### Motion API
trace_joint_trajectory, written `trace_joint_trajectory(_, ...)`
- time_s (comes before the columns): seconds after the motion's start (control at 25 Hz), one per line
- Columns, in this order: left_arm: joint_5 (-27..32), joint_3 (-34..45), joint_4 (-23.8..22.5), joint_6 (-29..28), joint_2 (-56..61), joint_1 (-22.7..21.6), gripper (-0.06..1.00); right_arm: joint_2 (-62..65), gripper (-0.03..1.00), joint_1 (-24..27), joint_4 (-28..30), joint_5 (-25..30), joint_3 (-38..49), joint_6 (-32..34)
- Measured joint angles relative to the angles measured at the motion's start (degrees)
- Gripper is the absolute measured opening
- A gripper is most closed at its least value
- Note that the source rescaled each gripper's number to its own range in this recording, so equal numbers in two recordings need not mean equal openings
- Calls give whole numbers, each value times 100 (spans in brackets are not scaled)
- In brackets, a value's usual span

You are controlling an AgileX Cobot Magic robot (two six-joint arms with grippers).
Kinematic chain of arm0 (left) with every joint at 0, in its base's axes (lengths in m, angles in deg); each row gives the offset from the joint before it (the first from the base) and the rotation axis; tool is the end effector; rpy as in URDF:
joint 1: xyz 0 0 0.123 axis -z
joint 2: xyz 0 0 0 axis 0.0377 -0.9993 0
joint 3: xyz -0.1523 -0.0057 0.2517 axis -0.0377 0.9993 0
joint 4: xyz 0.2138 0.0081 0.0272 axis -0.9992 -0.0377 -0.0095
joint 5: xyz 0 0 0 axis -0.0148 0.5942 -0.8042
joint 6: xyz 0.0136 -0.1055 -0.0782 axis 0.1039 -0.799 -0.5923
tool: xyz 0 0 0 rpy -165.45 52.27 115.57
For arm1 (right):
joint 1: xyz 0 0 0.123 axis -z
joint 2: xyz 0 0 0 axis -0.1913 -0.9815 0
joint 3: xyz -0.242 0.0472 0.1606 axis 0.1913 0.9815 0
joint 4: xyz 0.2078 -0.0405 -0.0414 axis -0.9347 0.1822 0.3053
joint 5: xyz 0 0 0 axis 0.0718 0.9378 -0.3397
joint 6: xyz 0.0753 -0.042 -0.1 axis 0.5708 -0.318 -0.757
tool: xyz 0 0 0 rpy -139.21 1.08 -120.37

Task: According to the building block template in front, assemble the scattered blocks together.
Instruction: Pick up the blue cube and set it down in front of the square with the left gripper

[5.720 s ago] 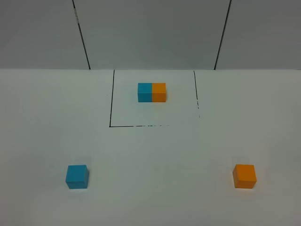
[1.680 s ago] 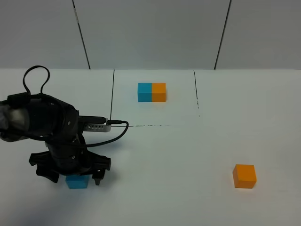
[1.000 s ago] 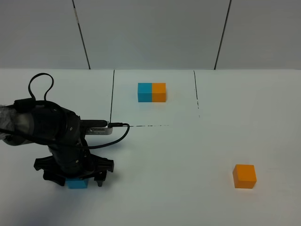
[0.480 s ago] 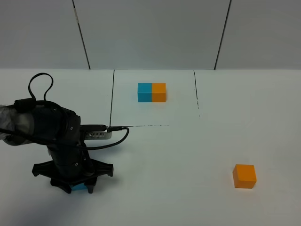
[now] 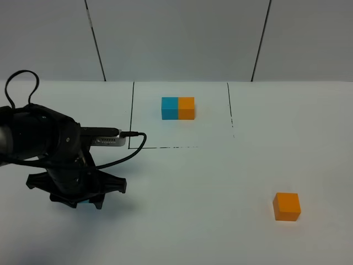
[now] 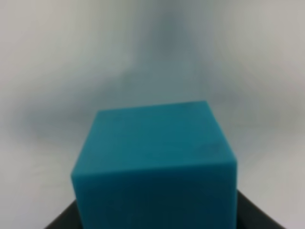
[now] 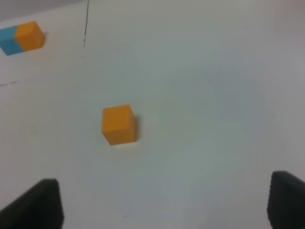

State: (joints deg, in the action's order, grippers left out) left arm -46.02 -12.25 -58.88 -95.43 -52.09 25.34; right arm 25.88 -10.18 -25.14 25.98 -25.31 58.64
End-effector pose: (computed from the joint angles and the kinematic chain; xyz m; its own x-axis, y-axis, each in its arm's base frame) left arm 0.2892 -0.1151 0.1522 -0.9734 0.1196 -0.1955 0.1208 0.9927 0.0056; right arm -0.0097 0.0087 0.2387 -0.4581 0.0712 -0.8860 -0.0129 0.9961 0.0867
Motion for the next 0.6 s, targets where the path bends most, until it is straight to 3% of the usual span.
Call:
trace_joint_trajectory(0.24,573,-593,-85,2130,275,-5,1,0,72,0,0,0,0,0)
trace_joint_trajectory(0.6,969,-1561,628,5606,49,-5,1,0,72,0,0,0,0,0)
